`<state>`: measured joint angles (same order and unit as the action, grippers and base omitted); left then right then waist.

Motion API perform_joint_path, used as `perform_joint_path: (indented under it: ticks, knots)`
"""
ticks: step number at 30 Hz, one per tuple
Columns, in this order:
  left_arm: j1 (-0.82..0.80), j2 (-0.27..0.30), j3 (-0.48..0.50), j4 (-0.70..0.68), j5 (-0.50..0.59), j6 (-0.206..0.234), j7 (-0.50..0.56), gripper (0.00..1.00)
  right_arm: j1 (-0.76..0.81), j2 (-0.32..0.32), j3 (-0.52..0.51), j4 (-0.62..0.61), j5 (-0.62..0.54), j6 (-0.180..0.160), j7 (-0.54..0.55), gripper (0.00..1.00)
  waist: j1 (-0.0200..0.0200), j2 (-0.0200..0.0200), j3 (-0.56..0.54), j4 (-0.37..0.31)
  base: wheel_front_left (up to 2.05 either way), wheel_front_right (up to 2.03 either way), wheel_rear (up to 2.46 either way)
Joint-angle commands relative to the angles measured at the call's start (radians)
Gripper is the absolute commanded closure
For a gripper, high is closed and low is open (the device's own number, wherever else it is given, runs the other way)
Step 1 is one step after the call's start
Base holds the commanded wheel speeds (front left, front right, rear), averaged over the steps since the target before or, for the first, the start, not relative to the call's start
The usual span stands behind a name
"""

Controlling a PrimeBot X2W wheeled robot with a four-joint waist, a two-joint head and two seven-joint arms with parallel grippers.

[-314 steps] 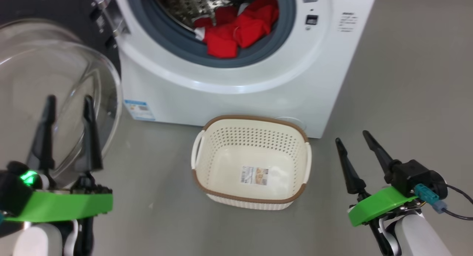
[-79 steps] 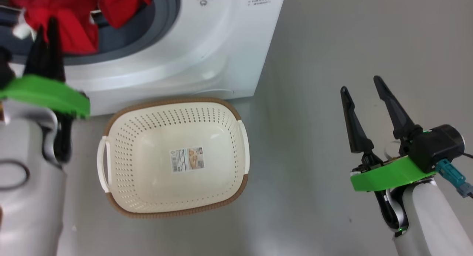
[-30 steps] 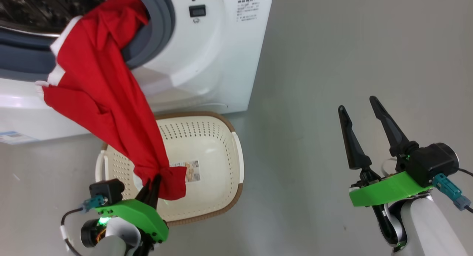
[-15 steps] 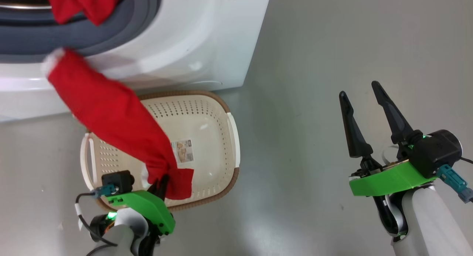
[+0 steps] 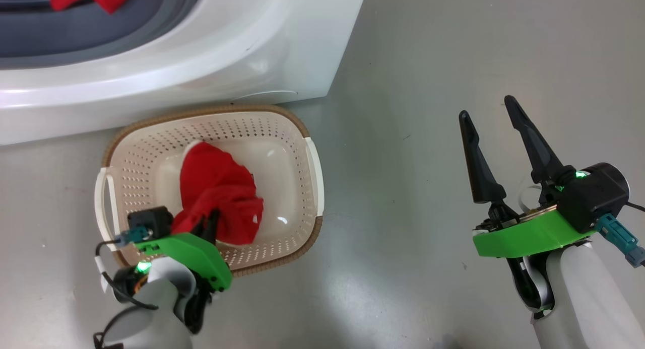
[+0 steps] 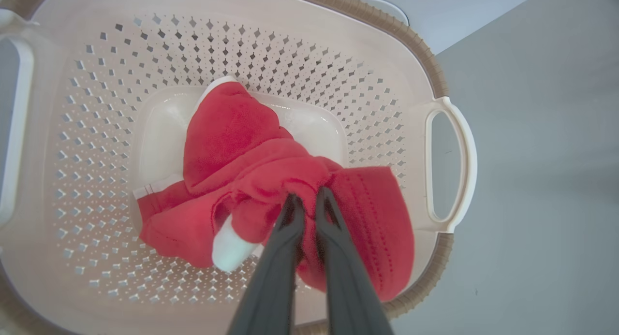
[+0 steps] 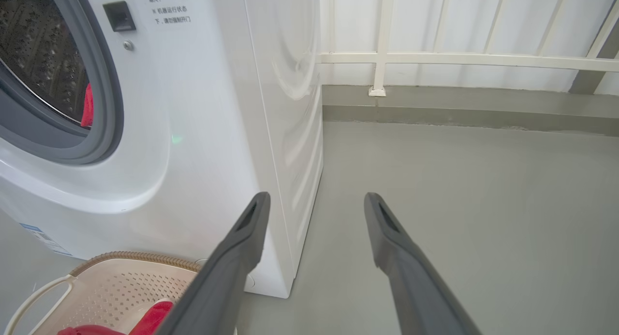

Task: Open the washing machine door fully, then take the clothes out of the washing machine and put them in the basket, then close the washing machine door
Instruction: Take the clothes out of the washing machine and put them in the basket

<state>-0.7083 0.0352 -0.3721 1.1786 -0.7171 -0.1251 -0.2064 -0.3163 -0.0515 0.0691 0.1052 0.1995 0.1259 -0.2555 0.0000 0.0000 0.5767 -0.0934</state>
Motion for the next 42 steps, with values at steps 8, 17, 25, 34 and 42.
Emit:
perform_joint_path:
  ticks: [8,17,25,34,42]
  knots:
    - [-0.033,0.044,0.025,0.042,0.026,0.025,-0.053,0.15,-0.001,0.001,0.021,-0.013,0.017,0.005,-0.006,0.0,0.0,0.0,-0.004,-0.007,0.0,0.0,0.0]
    - [-0.011,0.044,0.068,-0.036,0.056,0.043,-0.055,0.0,0.006,0.001,-0.007,0.006,0.015,0.005,-0.006,0.0,0.0,0.0,-0.049,0.018,0.0,0.0,0.0]
    - [0.073,0.058,0.158,-0.249,0.165,0.115,-0.055,0.0,0.016,0.001,-0.014,0.016,0.003,0.005,-0.006,0.0,0.0,0.0,-0.104,0.05,0.0,0.0,0.0]
    - [0.162,0.032,0.228,-0.403,0.23,0.097,-0.055,0.0,0.026,0.001,-0.029,0.036,-0.02,0.005,-0.006,0.0,0.0,0.0,-0.178,0.082,0.0,0.0,0.0]
    - [0.274,0.022,0.288,-0.662,0.345,0.098,-0.055,0.0,0.042,0.001,-0.047,0.059,-0.03,0.005,-0.006,0.0,0.0,0.0,-0.256,0.096,0.0,0.0,0.0]
